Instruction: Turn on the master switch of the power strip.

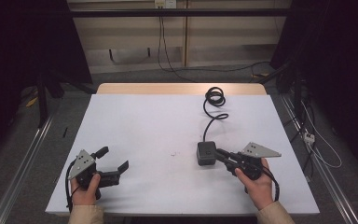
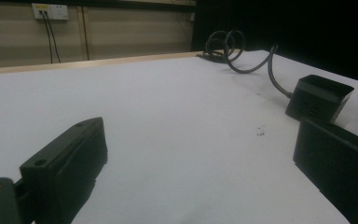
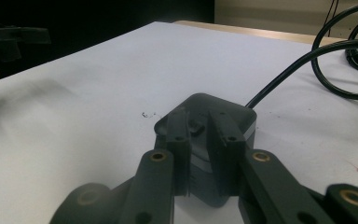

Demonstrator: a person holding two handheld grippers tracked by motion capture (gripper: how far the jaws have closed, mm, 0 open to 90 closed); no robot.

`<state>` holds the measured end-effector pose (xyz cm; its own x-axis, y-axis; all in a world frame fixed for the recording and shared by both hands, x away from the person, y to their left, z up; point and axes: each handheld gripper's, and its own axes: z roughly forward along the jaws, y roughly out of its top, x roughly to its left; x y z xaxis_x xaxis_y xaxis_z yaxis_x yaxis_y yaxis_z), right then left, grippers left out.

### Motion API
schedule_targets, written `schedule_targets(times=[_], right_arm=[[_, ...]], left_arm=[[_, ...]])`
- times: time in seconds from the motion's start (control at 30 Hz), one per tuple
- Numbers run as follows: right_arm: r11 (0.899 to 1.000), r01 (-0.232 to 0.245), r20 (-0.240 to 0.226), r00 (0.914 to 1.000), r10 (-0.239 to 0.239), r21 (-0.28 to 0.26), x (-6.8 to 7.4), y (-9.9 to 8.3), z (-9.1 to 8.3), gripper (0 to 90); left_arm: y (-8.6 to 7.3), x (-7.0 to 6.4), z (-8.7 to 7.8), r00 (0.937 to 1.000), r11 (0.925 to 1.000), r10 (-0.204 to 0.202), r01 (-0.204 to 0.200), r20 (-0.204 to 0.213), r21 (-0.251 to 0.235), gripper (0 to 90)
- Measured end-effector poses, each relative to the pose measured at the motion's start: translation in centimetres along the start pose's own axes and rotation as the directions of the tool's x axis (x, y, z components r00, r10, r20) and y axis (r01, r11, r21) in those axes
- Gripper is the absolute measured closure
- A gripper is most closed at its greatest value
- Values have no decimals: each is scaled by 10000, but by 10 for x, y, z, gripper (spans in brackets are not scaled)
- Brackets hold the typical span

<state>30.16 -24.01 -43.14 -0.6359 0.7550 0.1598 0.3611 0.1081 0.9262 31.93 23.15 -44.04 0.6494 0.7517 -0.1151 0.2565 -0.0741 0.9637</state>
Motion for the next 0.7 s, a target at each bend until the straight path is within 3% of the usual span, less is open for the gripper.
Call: schedule_targets(times=[0.7], right_arm=[[9999,-53,4,10000,53,150,-3,6,9,879]], left_arm=[[0,0,0,9999,9999,101,-101,39,62,25]])
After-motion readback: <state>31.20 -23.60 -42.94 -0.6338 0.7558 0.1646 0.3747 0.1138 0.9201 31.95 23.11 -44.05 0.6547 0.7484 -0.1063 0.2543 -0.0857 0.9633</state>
